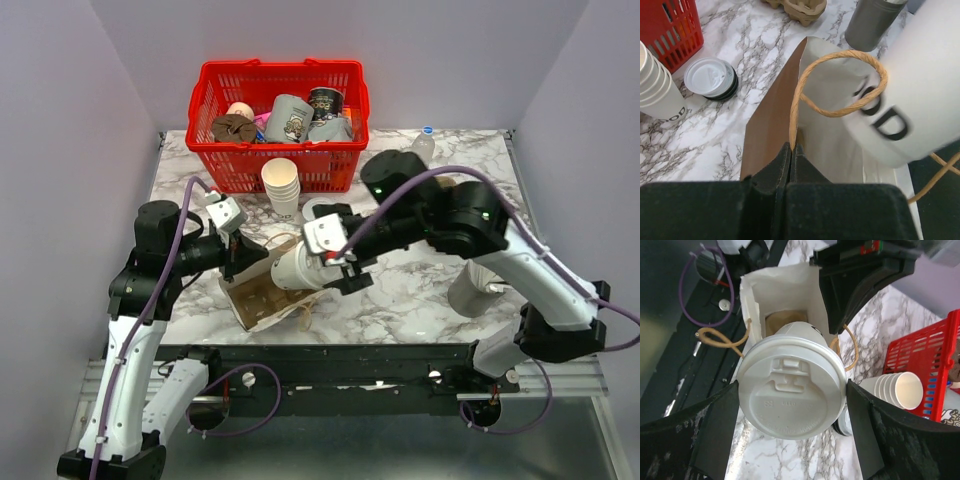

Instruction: Pack the takeout coffee

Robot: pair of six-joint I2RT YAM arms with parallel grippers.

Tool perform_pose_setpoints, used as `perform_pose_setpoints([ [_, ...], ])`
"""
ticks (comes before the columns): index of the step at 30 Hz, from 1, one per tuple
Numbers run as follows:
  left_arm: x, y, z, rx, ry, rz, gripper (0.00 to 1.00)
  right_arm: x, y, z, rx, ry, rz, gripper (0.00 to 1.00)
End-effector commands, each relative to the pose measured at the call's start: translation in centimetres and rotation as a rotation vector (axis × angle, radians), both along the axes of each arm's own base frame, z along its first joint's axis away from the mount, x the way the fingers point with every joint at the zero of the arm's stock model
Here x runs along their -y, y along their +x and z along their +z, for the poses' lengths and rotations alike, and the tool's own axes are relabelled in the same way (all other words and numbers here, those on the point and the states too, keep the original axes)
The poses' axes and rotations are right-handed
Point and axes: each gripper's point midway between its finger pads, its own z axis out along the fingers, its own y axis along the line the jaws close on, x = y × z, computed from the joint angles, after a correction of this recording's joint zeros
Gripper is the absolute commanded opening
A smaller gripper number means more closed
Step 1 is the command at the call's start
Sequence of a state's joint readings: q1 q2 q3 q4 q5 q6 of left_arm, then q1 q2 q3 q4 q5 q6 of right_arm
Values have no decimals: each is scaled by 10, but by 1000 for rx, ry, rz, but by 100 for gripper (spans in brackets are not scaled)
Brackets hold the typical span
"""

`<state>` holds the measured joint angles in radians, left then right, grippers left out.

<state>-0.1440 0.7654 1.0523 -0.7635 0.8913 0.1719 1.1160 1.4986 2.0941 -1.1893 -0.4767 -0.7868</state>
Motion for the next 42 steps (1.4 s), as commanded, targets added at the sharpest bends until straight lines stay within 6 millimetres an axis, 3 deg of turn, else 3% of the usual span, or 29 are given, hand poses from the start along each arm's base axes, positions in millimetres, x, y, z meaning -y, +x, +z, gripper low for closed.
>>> perform_pose_setpoints([
  [1, 3, -10, 10, 46, -30, -35, 0, -32, 29, -35, 48, -91, -108, 1],
  [7, 4, -20, 7, 49, -36, -51, 0, -57, 35, -56, 34, -162, -147, 1],
  [12, 6, -25, 1, 23, -59, -48, 0, -68, 40, -74, 139, -198, -114, 1],
  [25, 10, -27, 1, -83, -170, 12, 0, -60, 38, -128, 229, -352, -8, 1],
  [31, 11, -32, 4, -96, -177, -2, 0, -45, 34, -146, 211, -444, 13, 1],
  [37, 17, -33, -6, -189, -213, -34, 0, -51, 40, -145, 303, -379, 50, 1],
  [42, 18, -29, -2, -181, -229, -28, 0, -65, 43, -144, 388, -281, 89, 1],
])
